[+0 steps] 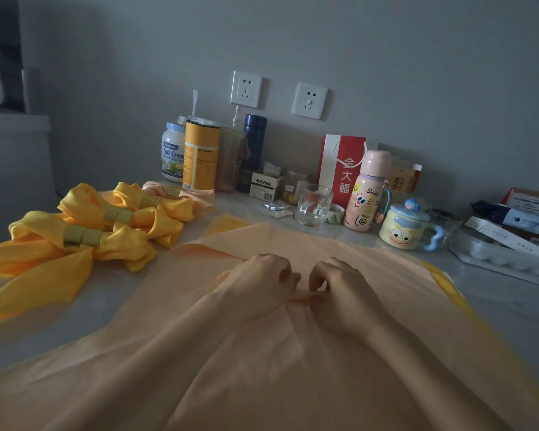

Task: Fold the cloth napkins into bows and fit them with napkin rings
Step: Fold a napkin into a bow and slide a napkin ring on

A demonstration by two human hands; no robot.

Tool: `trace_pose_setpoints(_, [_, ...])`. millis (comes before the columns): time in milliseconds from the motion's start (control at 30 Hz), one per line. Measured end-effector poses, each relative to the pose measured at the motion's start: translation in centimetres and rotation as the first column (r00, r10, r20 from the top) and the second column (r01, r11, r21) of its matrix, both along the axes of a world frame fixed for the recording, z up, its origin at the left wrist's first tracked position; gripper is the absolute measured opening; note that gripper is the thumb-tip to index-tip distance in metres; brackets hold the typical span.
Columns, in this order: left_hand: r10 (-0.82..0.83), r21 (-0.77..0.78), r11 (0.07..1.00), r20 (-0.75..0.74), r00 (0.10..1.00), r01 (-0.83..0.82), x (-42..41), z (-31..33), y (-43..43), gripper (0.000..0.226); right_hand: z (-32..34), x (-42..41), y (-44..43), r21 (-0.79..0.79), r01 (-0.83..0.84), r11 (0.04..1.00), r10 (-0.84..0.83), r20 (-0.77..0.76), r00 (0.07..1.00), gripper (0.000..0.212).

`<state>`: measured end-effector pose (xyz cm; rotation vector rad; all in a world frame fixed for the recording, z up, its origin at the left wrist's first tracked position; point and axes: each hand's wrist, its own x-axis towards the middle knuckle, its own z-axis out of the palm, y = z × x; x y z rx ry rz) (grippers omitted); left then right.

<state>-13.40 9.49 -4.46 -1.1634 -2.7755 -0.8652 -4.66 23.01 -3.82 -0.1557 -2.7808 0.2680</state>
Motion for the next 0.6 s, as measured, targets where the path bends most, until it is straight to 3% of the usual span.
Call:
trace_pose_setpoints(100, [0.005,-0.040,0.999,-0.046,0.999,-0.007,0.3,0.4,-0.1,0.028,0.1,0.2,0.0,-0.091,0.006,0.996,0.002,0.091,0.996,0.026])
trace_pose_setpoints(200, [-0.004,-0.124,0.992,-0.146,0.989,-0.015,0.7,0.5,0.2,0.023,0.0,-0.1,-0.1,-0.141,0.047,0.989,-0.036,0.079,0.996,0.024])
trace_pose_setpoints(333, [-0.047,-0.217,0.976,-0.250,0.967,-0.009,2.0,-1.3,0.9,0.031,-1.0,-0.5,-0.3,0.077,0.075,0.994,-0.076,0.003,0.997,0.019])
trace_pose_setpoints(467, [0.013,-0.263,0.963,-0.197,0.980,-0.065,2.4,-2.7,1.1,0.042,-2.4,-1.0,-0.7,0.009,0.039,0.999,-0.040,0.165,0.985,0.057])
trace_pose_setpoints(600, [0.037,-0.283,0.955,-0.171,0.984,-0.085,2.5,-2.6,1.0,0.046,-2.0,-0.7,0.1,0.042,0.095,0.995,-0.104,0.386,0.917,0.052])
